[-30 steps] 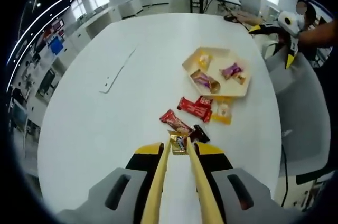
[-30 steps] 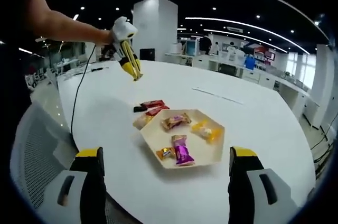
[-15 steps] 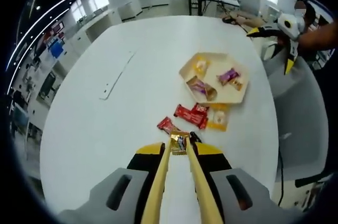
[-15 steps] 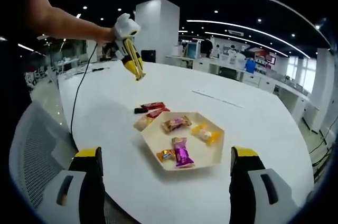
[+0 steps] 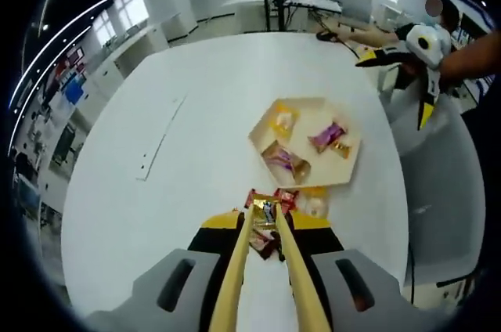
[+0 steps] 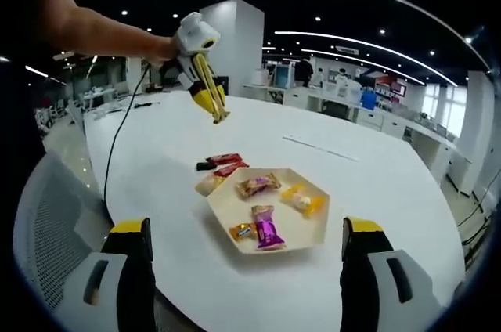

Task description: Place the target food into the container with the food tongs after gripping and lifting it, then release it inside without dropping or visibly crushing the food.

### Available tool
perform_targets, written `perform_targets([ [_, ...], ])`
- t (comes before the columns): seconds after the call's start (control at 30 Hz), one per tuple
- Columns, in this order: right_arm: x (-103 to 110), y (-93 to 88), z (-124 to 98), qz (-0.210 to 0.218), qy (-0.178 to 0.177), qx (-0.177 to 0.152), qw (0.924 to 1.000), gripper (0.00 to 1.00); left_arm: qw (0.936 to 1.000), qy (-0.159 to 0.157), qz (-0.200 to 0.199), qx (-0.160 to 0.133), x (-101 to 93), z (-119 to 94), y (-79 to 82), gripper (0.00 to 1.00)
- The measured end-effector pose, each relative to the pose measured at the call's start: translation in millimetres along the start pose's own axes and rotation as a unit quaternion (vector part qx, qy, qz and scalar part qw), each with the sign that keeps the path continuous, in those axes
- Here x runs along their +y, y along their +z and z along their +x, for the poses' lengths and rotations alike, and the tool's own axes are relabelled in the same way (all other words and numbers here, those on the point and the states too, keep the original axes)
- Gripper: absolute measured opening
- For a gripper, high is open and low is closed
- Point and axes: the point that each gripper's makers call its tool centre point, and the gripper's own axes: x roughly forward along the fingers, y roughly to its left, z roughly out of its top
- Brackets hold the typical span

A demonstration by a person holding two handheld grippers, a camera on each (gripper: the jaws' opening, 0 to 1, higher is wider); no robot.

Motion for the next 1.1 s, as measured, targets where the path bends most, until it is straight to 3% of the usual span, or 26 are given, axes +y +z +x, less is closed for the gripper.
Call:
perform_targets([
  [0.2, 1, 0.5, 0, 0.000, 0.001, 0.001, 1.0000, 0.99, 0.9999, -0.009, 0.008, -0.006, -8.8, 12, 20.5, 0.17],
  [0.23, 0, -0.4, 0, -0.001, 0.001, 0.001, 1.0000, 0.99, 0.9997, -0.012, 0.015, -0.012, -15.0, 18, 34.5, 0.17],
  [0.27, 0, 0.0, 0, 0.000, 0.000, 0.001, 1.0000, 0.99, 0.9997, -0.014, 0.018, -0.013, -17.1, 20, 38.7, 0.17],
  [0.63, -2, -1.5, -1, -0.002, -0.005, 0.005, 1.0000, 0.98, 0.9985, -0.028, 0.036, -0.029, -32.3, 38, 79.9, 0.18],
  [0.8, -4, -2.6, -1, -0.003, -0.009, 0.006, 0.9999, 0.98, 0.9979, -0.035, 0.044, -0.033, -40.7, 48, 93.0, 0.18],
  [1.0, -3, -3.1, -1, -0.003, -0.007, 0.007, 0.9999, 0.98, 0.9975, -0.037, 0.047, -0.037, -46.9, 50, 97.3, 0.18],
  [1.1, -3, -2.1, -1, -0.003, -0.006, 0.005, 1.0000, 0.98, 0.9960, -0.002, 0.063, -0.063, -36.6, 47, 107.1, 0.22],
])
